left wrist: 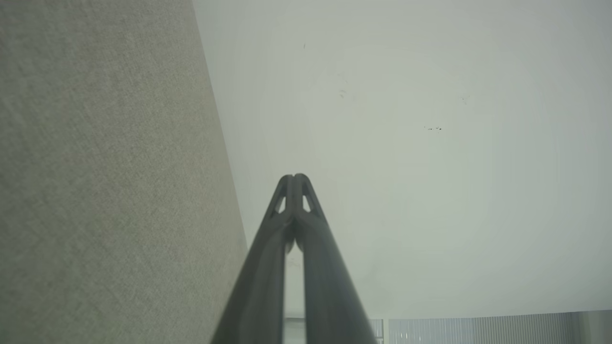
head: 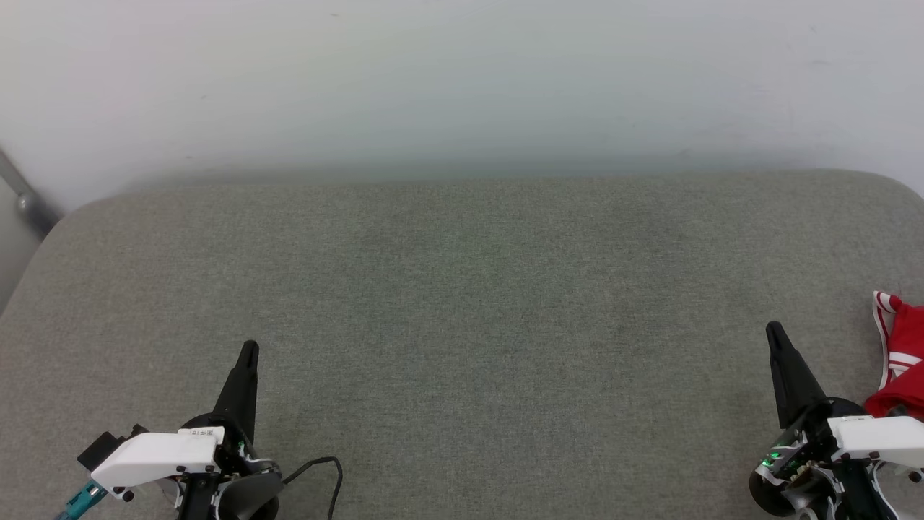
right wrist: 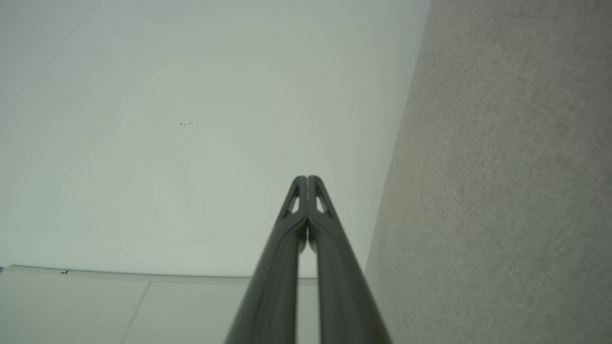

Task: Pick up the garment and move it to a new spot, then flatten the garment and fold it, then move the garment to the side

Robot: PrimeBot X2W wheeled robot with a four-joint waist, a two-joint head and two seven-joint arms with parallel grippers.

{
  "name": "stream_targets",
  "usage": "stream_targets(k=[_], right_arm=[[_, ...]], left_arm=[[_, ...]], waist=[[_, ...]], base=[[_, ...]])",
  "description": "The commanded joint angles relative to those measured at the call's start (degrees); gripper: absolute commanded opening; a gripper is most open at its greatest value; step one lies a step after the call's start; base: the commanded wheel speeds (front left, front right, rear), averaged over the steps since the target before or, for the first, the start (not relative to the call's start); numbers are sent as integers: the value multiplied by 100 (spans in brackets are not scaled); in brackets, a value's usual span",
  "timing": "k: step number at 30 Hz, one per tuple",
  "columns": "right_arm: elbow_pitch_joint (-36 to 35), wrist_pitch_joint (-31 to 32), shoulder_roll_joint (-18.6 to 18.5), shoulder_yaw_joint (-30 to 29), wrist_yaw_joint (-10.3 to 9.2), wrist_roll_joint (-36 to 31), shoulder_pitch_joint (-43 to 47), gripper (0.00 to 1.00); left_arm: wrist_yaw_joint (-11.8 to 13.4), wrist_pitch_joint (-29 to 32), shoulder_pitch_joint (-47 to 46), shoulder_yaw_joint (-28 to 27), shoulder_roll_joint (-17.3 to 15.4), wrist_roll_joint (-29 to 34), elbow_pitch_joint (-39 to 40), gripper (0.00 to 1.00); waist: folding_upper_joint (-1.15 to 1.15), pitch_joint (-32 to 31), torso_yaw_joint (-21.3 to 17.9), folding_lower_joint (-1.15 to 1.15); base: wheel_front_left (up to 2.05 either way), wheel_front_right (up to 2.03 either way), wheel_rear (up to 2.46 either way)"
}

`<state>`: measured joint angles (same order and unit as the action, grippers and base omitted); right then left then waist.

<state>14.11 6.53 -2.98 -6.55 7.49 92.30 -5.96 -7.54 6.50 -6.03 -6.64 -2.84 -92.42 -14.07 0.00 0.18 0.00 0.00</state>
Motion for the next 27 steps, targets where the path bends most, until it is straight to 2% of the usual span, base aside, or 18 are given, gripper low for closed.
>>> stream_targets(k=[1, 27], right_arm=[[4, 1, 22, 2, 0, 22, -64, 0], [4, 1, 22, 3, 0, 22, -64, 0]], left_arm=[[-13, 33, -42, -19, 9, 12, 1, 0], [-13, 27, -43, -18, 9, 12, 1, 0]], waist=[[0, 0, 0, 0], [0, 0, 0, 0]], base=[[0, 0, 0], [0, 0, 0]])
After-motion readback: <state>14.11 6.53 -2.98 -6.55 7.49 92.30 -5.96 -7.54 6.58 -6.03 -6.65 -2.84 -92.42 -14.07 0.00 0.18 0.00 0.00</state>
